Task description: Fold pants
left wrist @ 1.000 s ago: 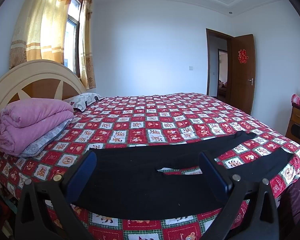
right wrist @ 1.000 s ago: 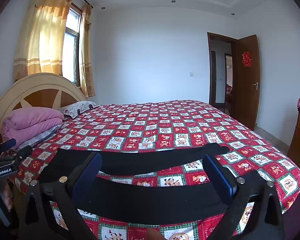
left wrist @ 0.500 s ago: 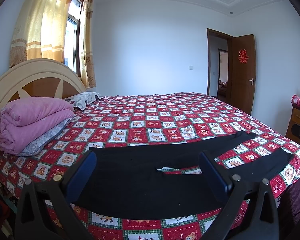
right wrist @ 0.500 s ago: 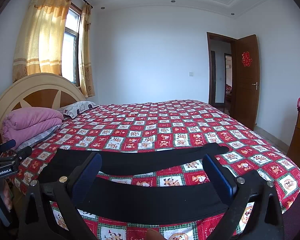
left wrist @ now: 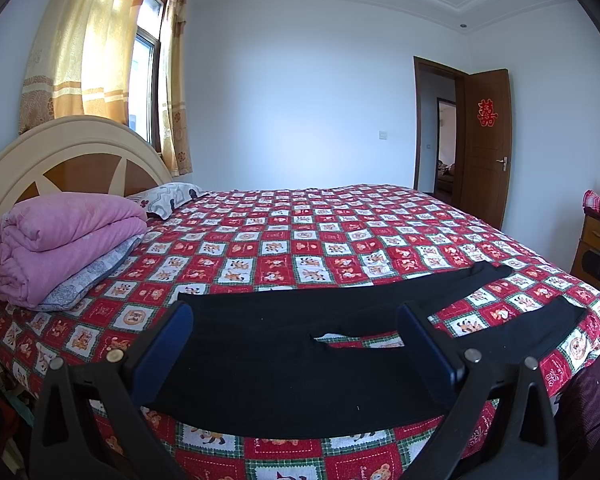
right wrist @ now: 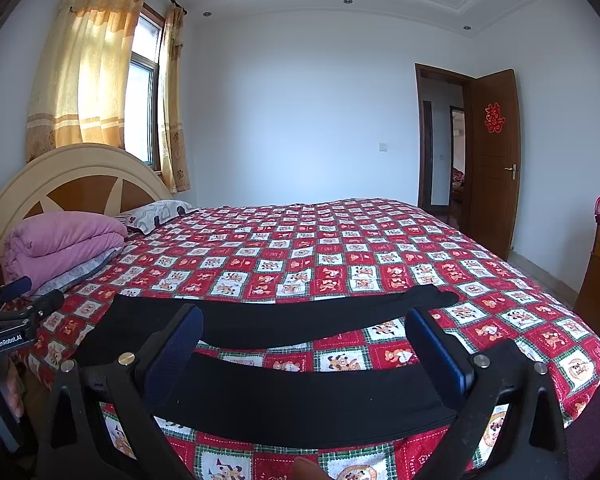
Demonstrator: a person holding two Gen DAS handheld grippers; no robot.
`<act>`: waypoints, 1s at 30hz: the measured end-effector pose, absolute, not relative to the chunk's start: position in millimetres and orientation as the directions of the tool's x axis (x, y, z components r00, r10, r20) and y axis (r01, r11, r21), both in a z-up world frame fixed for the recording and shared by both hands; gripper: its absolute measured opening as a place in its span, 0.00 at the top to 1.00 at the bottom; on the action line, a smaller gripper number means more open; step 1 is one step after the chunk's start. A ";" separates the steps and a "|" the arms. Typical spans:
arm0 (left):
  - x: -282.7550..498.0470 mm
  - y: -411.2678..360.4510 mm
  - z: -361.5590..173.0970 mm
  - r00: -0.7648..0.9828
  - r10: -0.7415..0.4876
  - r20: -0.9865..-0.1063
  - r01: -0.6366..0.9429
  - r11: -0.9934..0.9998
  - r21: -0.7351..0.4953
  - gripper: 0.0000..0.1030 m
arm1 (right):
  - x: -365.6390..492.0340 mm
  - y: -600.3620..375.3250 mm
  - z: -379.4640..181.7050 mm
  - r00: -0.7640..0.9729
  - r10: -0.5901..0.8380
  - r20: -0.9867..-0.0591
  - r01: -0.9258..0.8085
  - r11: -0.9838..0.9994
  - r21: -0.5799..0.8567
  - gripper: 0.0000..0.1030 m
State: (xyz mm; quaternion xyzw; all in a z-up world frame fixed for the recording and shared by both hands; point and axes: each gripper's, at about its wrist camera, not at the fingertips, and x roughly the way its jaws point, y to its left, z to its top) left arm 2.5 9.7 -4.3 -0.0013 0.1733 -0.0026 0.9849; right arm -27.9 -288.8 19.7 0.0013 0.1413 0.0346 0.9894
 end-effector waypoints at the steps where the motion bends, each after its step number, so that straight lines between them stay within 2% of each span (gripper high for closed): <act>1: 2.3 9.1 -4.0 0.940 -0.005 -0.341 0.005 1.000 -0.003 0.00 | -27.9 -288.7 19.9 0.958 0.069 -0.280 -0.069 0.998 0.013 0.01; 30: 3.1 9.9 -5.3 0.939 -0.007 -0.344 0.004 1.000 -0.008 0.00 | -28.6 -289.9 3.9 0.954 0.068 -0.291 -0.069 0.998 0.005 0.01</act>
